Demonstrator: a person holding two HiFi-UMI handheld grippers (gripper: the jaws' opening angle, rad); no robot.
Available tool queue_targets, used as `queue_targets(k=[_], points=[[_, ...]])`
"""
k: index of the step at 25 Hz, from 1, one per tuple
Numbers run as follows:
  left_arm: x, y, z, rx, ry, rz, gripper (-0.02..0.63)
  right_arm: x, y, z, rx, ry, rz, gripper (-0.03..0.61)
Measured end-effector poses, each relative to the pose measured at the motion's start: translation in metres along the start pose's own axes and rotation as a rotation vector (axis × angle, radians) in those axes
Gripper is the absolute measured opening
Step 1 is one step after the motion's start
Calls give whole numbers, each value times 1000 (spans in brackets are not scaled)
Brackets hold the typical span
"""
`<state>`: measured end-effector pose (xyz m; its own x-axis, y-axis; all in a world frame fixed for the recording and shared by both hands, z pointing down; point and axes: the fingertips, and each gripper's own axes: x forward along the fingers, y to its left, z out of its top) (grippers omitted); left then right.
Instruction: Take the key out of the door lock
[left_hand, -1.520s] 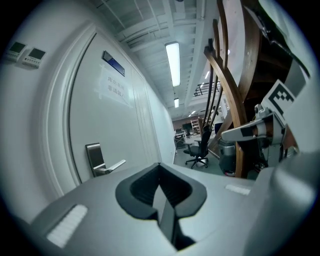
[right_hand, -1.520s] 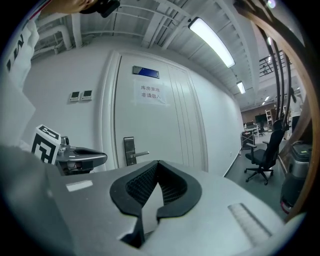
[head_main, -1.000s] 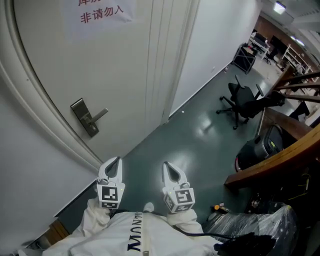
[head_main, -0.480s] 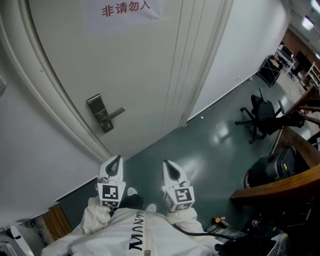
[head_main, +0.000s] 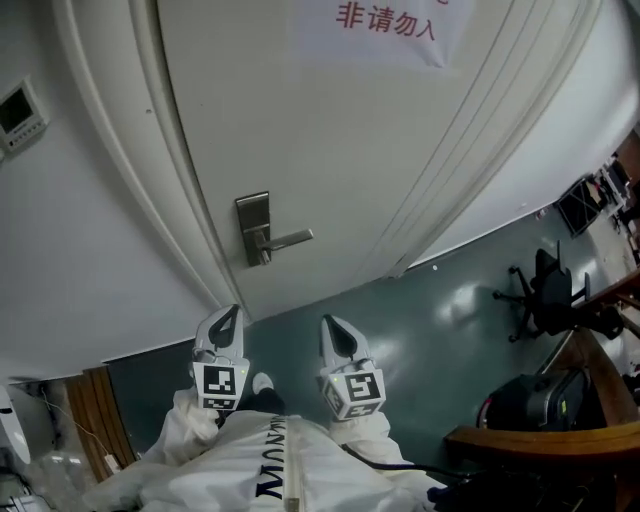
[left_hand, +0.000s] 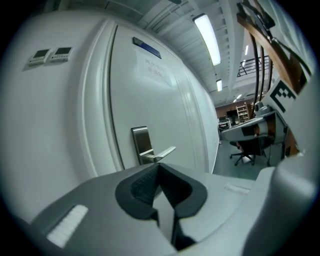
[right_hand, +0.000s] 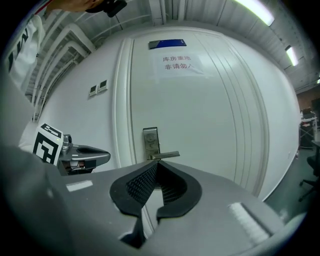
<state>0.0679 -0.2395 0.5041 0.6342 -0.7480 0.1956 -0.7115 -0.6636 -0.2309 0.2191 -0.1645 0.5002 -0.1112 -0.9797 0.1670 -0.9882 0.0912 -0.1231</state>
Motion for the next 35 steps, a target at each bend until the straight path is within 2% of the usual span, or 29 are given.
queue_targets(k=[4, 10, 22, 24, 29, 32, 35], points=[[11, 41, -4, -15, -4, 54, 0, 45, 16, 12, -24, 0, 47, 0], [29, 71, 4, -14, -24, 53, 0, 92, 21, 33, -40, -13, 51, 0], [46, 71, 3, -52, 2, 107, 0, 128, 17, 33, -72, 16, 115, 3], [48, 71, 4, -53, 10, 120, 0, 131, 16, 32, -68, 21, 132, 38], [47, 70, 0, -50, 42, 150, 0, 137, 6, 12, 15, 61, 159, 100], [43, 72, -5, -50, 67, 176, 0, 141, 5, -3, 118, 77, 189, 163], [39, 71, -9, -49, 90, 195, 0, 146, 3, -16, 246, 96, 228, 197]])
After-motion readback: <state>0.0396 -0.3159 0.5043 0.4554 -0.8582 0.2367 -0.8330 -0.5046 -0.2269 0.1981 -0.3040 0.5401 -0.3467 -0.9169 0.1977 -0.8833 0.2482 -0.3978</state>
